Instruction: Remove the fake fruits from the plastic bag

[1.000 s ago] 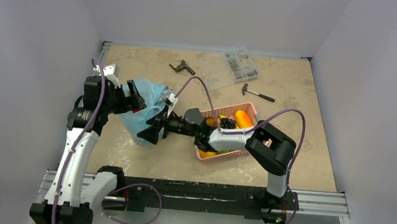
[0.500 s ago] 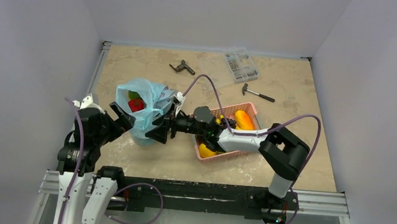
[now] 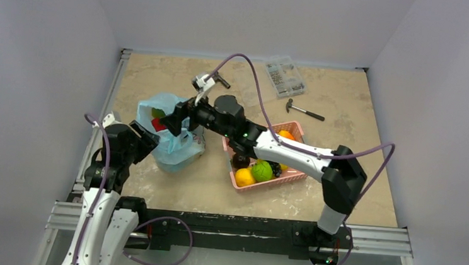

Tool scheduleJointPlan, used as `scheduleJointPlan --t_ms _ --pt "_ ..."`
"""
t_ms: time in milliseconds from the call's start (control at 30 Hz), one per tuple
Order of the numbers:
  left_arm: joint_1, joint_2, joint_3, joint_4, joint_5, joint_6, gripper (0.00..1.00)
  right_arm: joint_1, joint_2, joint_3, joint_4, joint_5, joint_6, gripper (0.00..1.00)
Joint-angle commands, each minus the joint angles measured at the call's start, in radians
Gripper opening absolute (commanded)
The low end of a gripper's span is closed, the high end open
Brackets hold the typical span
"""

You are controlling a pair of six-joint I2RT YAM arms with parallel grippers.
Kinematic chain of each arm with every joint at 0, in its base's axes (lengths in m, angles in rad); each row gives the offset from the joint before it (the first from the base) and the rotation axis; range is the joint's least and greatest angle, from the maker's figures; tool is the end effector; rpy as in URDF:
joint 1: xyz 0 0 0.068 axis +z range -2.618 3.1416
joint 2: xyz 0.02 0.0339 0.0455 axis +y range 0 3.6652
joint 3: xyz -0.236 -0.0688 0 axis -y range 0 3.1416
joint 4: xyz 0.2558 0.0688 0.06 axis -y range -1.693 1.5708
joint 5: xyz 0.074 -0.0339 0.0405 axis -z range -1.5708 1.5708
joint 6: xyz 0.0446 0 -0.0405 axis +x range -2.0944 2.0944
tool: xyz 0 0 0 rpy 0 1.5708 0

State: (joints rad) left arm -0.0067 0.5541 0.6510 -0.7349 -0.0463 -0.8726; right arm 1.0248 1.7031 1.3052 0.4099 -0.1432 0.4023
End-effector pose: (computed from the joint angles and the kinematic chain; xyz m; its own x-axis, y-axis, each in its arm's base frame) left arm 0.1633 0.0010 0.2515 -0.3595 -0.7628 -0.5375 -0.4758 0.6454 -0.5976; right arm 0.2170 0.3694 0.3050 -0.3545 0.1629 -0.9208 -0.8490 0.3567 0.3899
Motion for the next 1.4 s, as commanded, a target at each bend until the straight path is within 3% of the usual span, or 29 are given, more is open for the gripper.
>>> scheduleJointPlan --t_ms 0,100,233,367,467,567,600,767,867,1033,1100,1167,1233,1300,1367 --pt "0.007 0.046 -0.019 0.157 0.005 0.057 0.53 -0.006 0.151 0.237 -0.238 0.259 -0.048 0.99" --pt "0.007 0.06 -0.014 0.165 0.036 0.121 0.23 -0.006 0.252 0.359 -0.311 0.355 -0.113 0.99" --pt "0.007 0.084 0.017 0.125 0.053 0.182 0.06 -0.003 0.325 0.398 -0.338 0.446 -0.222 0.99" --pt "0.007 0.127 0.068 0.062 0.127 0.221 0.01 -0.003 0.372 0.436 -0.374 0.546 -0.279 0.98" --pt "0.007 0.134 0.092 0.011 0.155 0.212 0.0 -0.007 0.404 0.443 -0.333 0.658 -0.344 0.85" --pt "0.007 0.145 0.165 -0.149 0.066 0.167 0.0 -0.033 0.391 0.436 -0.252 0.723 -0.396 0.37" --pt "0.007 0.142 0.187 -0.194 0.038 0.157 0.0 -0.049 0.381 0.444 -0.243 0.708 -0.396 0.29" --pt "0.007 0.076 0.228 -0.26 -0.06 0.164 0.0 -0.136 0.379 0.517 -0.194 0.511 -0.461 0.24" --pt "0.007 0.077 0.288 -0.279 -0.118 0.244 0.0 -0.139 0.412 0.526 -0.068 0.582 -0.617 0.17" --pt "0.007 0.116 0.312 -0.273 -0.032 0.367 0.0 -0.157 0.5 0.688 -0.099 0.479 -0.676 0.12" --pt "0.007 0.111 0.293 -0.249 0.022 0.361 0.0 -0.158 0.53 0.744 -0.141 0.387 -0.704 0.12" --pt "0.007 0.1 0.277 -0.214 0.076 0.356 0.0 -0.15 0.543 0.776 -0.218 0.361 -0.73 0.27" --pt "0.007 0.1 0.28 -0.214 0.104 0.36 0.0 -0.126 0.518 0.782 -0.279 0.436 -0.727 0.38" --pt "0.007 0.11 0.291 -0.233 0.105 0.361 0.0 -0.09 0.427 0.674 -0.242 0.572 -0.718 0.56" --pt "0.007 0.118 0.3 -0.253 0.091 0.358 0.0 -0.07 0.308 0.557 -0.259 0.572 -0.677 0.8"
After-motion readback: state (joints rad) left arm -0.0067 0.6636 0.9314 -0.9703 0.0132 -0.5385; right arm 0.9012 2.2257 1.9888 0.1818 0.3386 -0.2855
